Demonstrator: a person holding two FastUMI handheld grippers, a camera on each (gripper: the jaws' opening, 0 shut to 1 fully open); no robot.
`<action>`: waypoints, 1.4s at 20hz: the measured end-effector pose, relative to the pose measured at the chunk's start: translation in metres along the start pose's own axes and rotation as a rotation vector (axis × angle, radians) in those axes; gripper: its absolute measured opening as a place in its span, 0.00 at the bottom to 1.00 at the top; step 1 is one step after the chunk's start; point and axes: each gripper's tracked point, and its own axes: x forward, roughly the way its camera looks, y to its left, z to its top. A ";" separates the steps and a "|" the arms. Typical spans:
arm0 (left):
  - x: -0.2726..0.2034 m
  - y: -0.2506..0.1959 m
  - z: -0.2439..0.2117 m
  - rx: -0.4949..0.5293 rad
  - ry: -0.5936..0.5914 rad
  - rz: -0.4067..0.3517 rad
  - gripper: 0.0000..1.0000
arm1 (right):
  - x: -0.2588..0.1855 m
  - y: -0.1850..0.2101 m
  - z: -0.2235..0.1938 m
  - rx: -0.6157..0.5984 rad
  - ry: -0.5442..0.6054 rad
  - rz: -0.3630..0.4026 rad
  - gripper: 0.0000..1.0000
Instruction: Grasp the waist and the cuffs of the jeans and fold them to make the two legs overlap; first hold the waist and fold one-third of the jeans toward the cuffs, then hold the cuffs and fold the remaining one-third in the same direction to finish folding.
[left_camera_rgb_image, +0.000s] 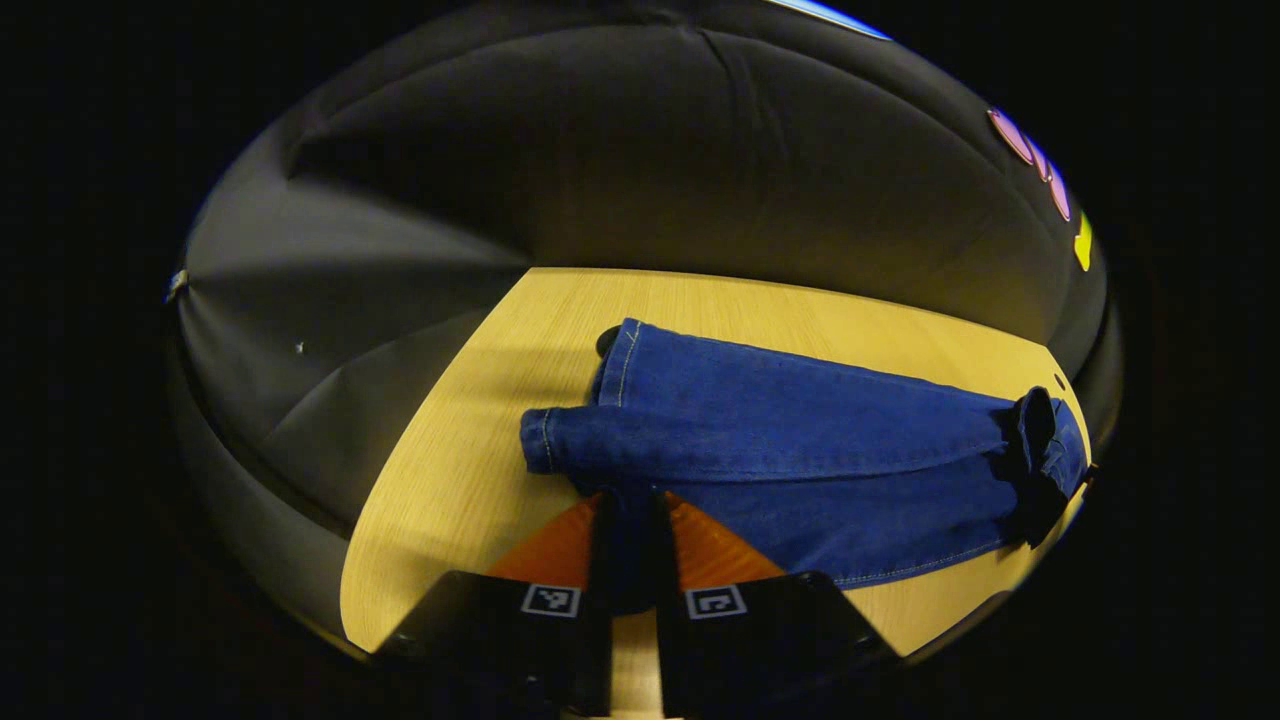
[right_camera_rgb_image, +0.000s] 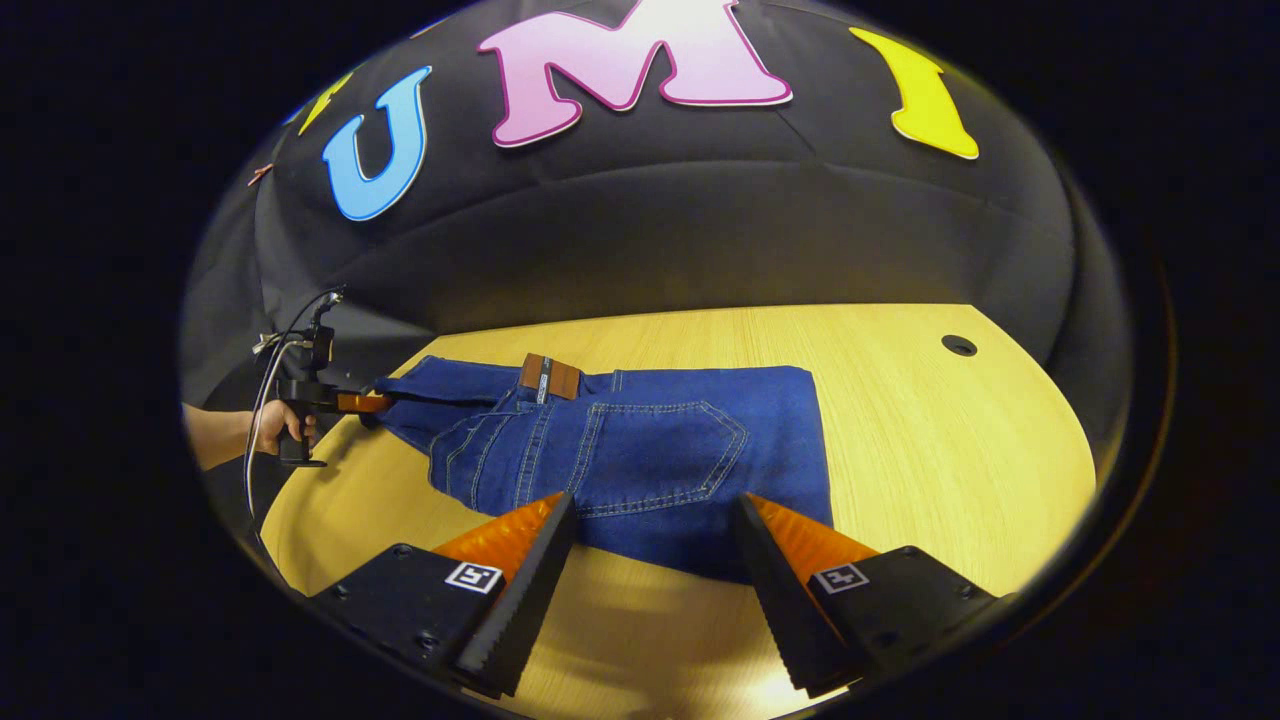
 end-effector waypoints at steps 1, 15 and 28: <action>0.000 -0.001 0.000 -0.018 -0.008 -0.003 0.18 | 0.000 -0.002 0.001 -0.001 -0.002 -0.002 0.96; -0.086 -0.033 0.073 -0.059 -0.188 -0.022 0.02 | -0.047 -0.080 0.003 0.031 -0.012 -0.141 0.97; -0.247 -0.284 0.154 0.128 -0.305 -0.216 0.06 | -0.154 -0.161 0.058 0.086 -0.099 -0.284 0.98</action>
